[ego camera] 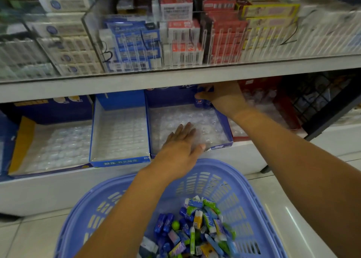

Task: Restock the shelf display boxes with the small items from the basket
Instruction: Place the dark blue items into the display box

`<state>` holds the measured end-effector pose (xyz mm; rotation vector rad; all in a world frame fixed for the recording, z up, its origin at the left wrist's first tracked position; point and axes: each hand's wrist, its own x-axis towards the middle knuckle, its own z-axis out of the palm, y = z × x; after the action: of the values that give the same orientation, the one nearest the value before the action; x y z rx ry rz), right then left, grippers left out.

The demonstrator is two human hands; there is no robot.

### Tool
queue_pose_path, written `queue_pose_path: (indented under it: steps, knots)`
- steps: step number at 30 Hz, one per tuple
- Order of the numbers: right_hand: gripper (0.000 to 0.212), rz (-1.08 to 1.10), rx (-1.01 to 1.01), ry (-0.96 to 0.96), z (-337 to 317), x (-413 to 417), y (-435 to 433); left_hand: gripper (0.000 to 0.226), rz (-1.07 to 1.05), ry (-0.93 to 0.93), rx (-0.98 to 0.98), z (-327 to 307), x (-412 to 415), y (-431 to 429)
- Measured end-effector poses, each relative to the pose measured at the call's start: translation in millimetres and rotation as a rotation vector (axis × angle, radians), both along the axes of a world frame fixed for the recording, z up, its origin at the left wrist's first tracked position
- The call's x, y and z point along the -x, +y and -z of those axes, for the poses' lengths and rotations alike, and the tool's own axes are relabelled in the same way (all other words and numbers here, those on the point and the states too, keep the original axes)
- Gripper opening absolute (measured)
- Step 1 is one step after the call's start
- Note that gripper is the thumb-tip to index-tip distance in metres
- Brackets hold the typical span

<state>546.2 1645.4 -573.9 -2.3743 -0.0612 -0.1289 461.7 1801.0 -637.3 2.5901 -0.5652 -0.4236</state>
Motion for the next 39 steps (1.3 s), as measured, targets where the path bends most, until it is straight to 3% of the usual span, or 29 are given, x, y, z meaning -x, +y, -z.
queue_pose_path:
  steps: [3,8,14,17,24,26,28,30,32,36,39]
  knots:
    - [0.026,-0.041,0.131,-0.017,8,-7,-1,0.062,0.016,-0.006,-0.003,2,-1,2]
    - [0.029,-0.025,0.098,0.009,8,-12,-1,0.062,0.019,0.004,-0.019,0,0,0]
    - [0.035,-0.12,0.427,0.102,2,-24,6,0.063,0.029,0.038,-0.03,-4,0,0]
    - [0.042,-0.097,0.373,0.194,2,-30,7,0.063,0.02,0.044,-0.027,-5,1,-2]
    - [0.045,-0.066,0.359,0.214,-3,-20,8,0.06,-0.008,0.074,-0.021,-9,-1,-4]
    - [0.04,-0.04,0.311,0.091,-10,-6,14,0.052,-0.046,-0.077,0.078,-16,7,-2]
    - [0.03,-0.039,0.302,-0.066,-17,17,22,0.035,-0.145,-0.337,0.313,-17,25,7]
    - [0.021,-0.114,0.254,-0.057,-17,49,26,0.033,-0.239,-0.435,0.455,-8,50,19]
    - [0.022,-0.245,0.212,0.142,-4,86,28,0.04,-0.271,-0.296,0.358,14,75,27]
    - [0.018,-0.457,0.316,0.621,65,152,32,0.026,-0.123,0.288,-0.04,83,116,41]
    - [0.02,-0.529,0.461,0.858,122,189,33,0.016,0.023,0.499,-0.164,129,146,56]
